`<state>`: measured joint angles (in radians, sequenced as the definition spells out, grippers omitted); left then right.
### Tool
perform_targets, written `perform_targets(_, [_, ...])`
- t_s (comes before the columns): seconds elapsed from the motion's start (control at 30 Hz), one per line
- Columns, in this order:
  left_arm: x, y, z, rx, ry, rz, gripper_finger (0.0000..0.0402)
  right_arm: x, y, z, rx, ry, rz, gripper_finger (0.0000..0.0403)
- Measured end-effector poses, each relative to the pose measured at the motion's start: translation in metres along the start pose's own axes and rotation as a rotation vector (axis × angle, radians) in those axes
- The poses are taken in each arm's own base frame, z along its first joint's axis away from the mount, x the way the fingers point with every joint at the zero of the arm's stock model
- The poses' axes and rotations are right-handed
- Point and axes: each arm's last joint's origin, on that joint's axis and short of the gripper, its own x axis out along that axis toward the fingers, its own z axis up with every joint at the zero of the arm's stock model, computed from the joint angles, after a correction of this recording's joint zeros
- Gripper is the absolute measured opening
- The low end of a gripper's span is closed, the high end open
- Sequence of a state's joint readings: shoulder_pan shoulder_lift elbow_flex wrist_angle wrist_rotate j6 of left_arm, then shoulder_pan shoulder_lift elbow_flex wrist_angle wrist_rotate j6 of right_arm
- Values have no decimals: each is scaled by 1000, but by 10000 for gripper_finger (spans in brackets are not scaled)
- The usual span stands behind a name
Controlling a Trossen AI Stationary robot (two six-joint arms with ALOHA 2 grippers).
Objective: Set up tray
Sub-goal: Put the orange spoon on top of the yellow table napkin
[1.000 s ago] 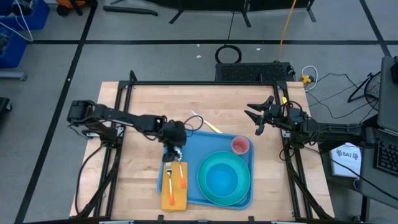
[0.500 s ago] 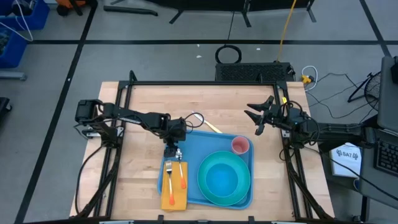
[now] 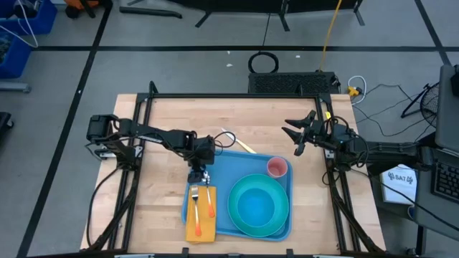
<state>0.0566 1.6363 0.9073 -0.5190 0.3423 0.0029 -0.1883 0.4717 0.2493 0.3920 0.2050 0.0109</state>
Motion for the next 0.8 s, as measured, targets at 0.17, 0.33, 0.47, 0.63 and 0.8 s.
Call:
perform_targets(0.17, [0, 0, 0, 3, -1, 14, 239, 0, 0, 0, 0, -1, 0, 141])
perform_targets(0.33, [1, 0, 0, 8, -15, -19, 222, 0, 0, 0, 0, 0, 0, 141])
perform_targets(0.47, [5, 1, -5, -2, -11, -48, 174, 0, 0, 0, 0, 0, 0, 141])
perform_targets(0.63, [7, 1, -6, -5, -15, -48, 117, 0, 0, 0, 0, -1, 0, 141])
perform_targets(0.8, [7, 3, -7, 2, -5, 26, 60, 0, 0, 0, 1, -1, 0, 141])
